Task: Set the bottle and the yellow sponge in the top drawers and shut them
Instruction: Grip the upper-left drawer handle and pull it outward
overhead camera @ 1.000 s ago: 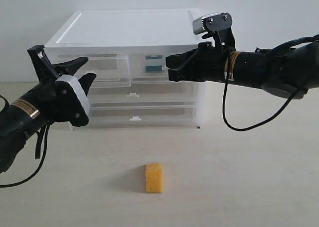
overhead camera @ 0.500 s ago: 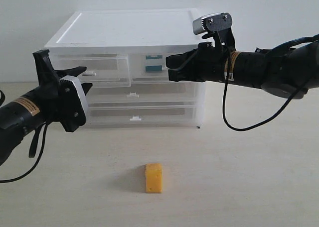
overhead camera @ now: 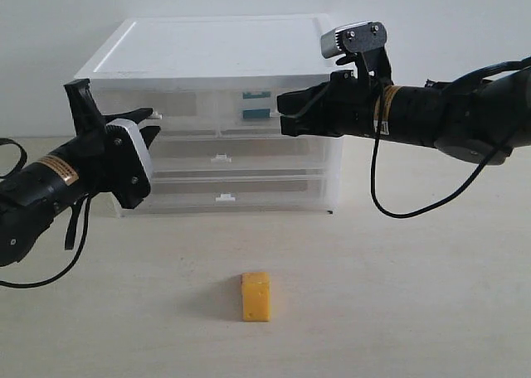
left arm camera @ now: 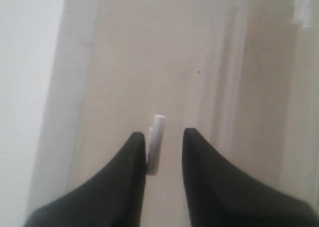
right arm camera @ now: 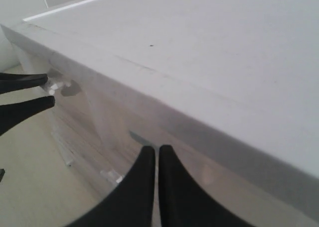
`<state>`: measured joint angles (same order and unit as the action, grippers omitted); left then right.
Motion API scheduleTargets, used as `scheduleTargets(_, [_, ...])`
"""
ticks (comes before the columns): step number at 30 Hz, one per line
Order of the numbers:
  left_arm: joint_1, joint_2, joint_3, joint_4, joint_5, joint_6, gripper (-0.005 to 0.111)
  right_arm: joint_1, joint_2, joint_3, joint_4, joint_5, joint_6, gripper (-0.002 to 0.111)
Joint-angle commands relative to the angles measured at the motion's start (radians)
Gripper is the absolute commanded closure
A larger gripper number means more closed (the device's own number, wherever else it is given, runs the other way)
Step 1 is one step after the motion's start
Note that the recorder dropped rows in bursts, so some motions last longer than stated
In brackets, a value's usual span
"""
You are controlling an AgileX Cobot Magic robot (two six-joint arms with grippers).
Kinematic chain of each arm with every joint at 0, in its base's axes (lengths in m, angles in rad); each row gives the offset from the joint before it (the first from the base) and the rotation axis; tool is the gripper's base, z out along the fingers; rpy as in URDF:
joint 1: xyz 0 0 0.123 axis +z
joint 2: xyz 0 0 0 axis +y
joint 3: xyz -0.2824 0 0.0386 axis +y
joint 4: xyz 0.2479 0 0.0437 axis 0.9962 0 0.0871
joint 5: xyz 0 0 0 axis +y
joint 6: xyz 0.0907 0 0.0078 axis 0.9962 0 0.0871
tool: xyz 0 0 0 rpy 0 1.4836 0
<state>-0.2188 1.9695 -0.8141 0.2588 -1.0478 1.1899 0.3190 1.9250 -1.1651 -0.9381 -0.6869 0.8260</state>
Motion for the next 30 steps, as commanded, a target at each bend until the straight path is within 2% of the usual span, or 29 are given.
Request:
scheduleTargets(1, [0.000,0.008,0.004,-0.004,-0.015,0.036,0.103,0.000,-0.010,-0.006,0.003,0.006,-0.007,0.108])
scheduleTargets(8, [-0.002,0.008,0.017,-0.016,-0.030,0.069,0.103,0.000,-0.010,-0.006,0.004,0.012,-0.007,0.108])
scheduleTargets(13, [-0.003,-0.013,0.103,-0.016,-0.173,0.101,0.103,0.000,-0.010,-0.006,0.011,0.019,-0.016,0.108])
scheduleTargets(20, [-0.003,-0.050,0.194,0.001,-0.173,0.067,0.103,0.000,-0.010,-0.006,0.011,0.021,-0.015,0.108])
scheduleTargets(30, [-0.073,-0.078,0.249,-0.070,-0.173,0.112,0.103,0.000,-0.010,-0.006,0.016,0.021,-0.015,0.108])
